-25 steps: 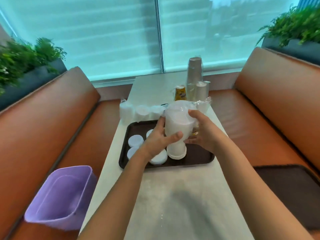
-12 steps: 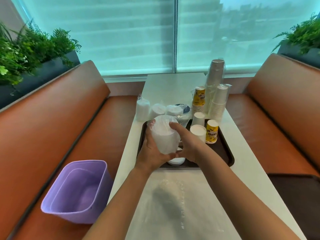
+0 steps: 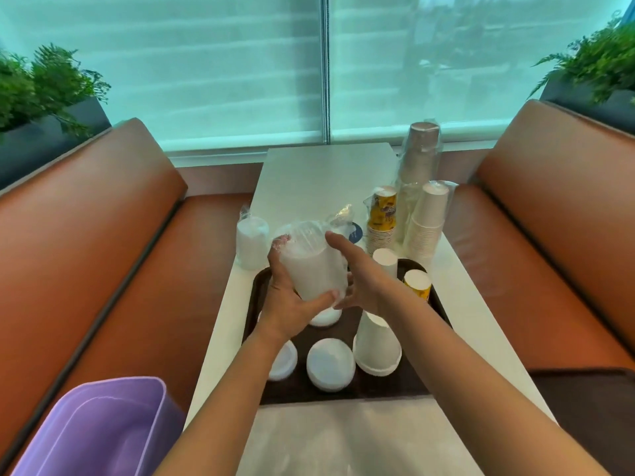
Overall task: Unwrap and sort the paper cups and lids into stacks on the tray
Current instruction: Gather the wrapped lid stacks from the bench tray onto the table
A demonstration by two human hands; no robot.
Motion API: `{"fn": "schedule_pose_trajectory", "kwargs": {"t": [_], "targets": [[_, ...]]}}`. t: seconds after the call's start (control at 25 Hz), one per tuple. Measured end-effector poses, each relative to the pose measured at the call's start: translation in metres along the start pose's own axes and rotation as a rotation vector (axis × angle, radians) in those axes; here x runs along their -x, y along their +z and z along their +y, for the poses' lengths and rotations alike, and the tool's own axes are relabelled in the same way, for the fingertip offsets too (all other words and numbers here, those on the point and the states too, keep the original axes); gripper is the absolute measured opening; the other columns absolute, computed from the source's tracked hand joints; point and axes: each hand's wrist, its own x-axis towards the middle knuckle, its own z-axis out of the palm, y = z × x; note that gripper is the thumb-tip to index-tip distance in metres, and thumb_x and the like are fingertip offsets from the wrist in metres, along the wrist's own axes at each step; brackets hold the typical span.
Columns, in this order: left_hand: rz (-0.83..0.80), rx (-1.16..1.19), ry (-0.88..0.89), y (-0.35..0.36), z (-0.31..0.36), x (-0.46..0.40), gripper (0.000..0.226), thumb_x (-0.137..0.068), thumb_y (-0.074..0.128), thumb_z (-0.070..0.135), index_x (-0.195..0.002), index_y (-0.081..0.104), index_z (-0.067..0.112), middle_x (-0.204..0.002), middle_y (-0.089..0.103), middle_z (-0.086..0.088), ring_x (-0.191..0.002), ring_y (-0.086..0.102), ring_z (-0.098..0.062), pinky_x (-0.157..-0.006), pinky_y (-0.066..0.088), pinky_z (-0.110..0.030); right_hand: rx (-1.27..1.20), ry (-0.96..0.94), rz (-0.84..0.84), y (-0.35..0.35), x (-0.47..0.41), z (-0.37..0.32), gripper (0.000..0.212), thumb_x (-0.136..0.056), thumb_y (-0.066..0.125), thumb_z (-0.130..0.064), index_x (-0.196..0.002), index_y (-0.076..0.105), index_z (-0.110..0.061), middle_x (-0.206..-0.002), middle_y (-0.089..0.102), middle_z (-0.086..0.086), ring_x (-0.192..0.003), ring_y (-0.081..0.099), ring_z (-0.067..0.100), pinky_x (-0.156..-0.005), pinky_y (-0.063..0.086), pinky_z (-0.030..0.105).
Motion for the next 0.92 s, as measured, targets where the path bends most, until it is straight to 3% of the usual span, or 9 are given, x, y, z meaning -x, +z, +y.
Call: {"fn": "schedule_pose_trajectory", "kwargs": {"t": [0.12, 0.24, 0.36, 0.44, 0.56, 0.64, 0.68, 0.8, 0.92], "targets": [[-0.044, 0.574, -0.128, 0.009, 0.004, -0.042, 0.104, -0.047, 0.076, 0.074, -0.134, 0.027, 0.043, -0.134, 0.05, 0.001, -0.118, 0.056, -0.018, -0.089, 0.053, -0.042, 0.025, -0.007, -0.057, -0.026, -0.034, -0.02, 0.036, -0.091, 0.052, -0.044, -0.119, 0.04, -0.026, -0.107, 0.053, -0.001, -0.1, 0.055, 0.023, -0.095, 0.047, 0.047], [-0.116, 0.745, -0.35, 0.006, 0.002, -0.085, 0.106, -0.037, 0.087, 0.055, -0.132, 0.042, 0.037, -0.116, 0.065, -0.001, -0.098, 0.067, -0.021, -0.07, 0.056, -0.04, 0.128, -0.087, -0.105, -0.038, -0.069, -0.034, 0.045, -0.09, 0.057, -0.034, -0.129, 0.035, -0.024, -0.117, 0.053, 0.001, -0.094, 0.056, 0.014, -0.078, 0.053, 0.033], [-0.311, 0.671, -0.534, -0.005, -0.006, -0.128, 0.074, -0.045, 0.076, 0.035, -0.116, 0.057, 0.027, -0.102, 0.07, -0.008, -0.092, 0.066, -0.03, -0.074, 0.051, -0.045, 0.217, -0.177, -0.109, -0.047, -0.109, -0.049, 0.066, -0.076, 0.066, -0.041, -0.133, 0.038, -0.024, -0.129, 0.053, 0.002, -0.106, 0.058, 0.016, -0.092, 0.05, 0.034], [-0.338, 0.634, -0.588, -0.005, -0.012, -0.158, 0.065, -0.048, 0.07, 0.033, -0.11, 0.059, 0.02, -0.093, 0.071, -0.008, -0.09, 0.065, -0.029, -0.073, 0.051, -0.041, 0.236, -0.191, -0.142, -0.054, -0.134, -0.061, 0.077, -0.071, 0.059, -0.048, -0.14, 0.037, -0.023, -0.133, 0.052, 0.0, -0.115, 0.054, 0.016, -0.1, 0.045, 0.034], [-0.239, 0.575, -0.592, 0.004, -0.019, -0.2, 0.052, -0.056, 0.065, 0.03, -0.106, 0.055, 0.019, -0.096, 0.063, -0.011, -0.086, 0.058, -0.028, -0.069, 0.047, -0.034, 0.22, -0.256, -0.147, -0.057, -0.161, -0.078, 0.056, -0.095, 0.041, -0.05, -0.144, 0.031, -0.024, -0.137, 0.044, -0.008, -0.121, 0.044, 0.01, -0.096, 0.039, 0.019], [-0.116, 0.51, -0.587, 0.008, -0.028, -0.236, 0.051, -0.061, 0.061, 0.033, -0.109, 0.053, 0.021, -0.108, 0.055, -0.009, -0.089, 0.056, -0.027, -0.07, 0.046, -0.034, 0.19, -0.275, 0.037, -0.06, -0.187, -0.079, 0.05, -0.102, 0.024, -0.043, -0.146, 0.03, -0.02, -0.146, 0.037, 0.0, -0.131, 0.037, 0.016, -0.106, 0.031, 0.03], [-0.054, 0.455, -0.57, 0.008, -0.034, -0.254, 0.056, -0.061, 0.062, 0.035, -0.115, 0.051, 0.022, -0.113, 0.053, -0.007, -0.091, 0.055, -0.024, -0.069, 0.046, -0.034, 0.22, -0.275, 0.129, -0.065, -0.198, -0.073, 0.048, -0.103, 0.026, -0.038, -0.143, 0.036, -0.014, -0.143, 0.04, 0.006, -0.128, 0.041, 0.022, -0.106, 0.033, 0.034], [-0.004, 0.154, -0.522, 0.012, -0.058, -0.306, 0.059, -0.075, 0.064, 0.039, -0.129, 0.043, 0.027, -0.118, 0.051, -0.001, -0.094, 0.053, -0.019, -0.069, 0.044, -0.03, 0.691, -0.22, 0.157, -0.072, -0.228, -0.055, 0.038, -0.096, 0.047, -0.026, -0.131, 0.051, -0.011, -0.131, 0.052, 0.009, -0.11, 0.052, 0.024, -0.092, 0.042, 0.031], [-0.156, -0.132, -0.586, 0.022, -0.084, -0.336, 0.052, -0.085, 0.055, 0.043, -0.133, 0.038, 0.029, -0.12, 0.05, -0.003, -0.105, 0.052, -0.026, -0.075, 0.043, -0.034, 1.373, -0.147, -0.088, -0.071, -0.246, -0.034, 0.049, -0.096, 0.049, -0.029, -0.143, 0.039, -0.018, -0.151, 0.03, 0.005, -0.136, 0.032, 0.031, -0.108, 0.034, 0.042]]}}
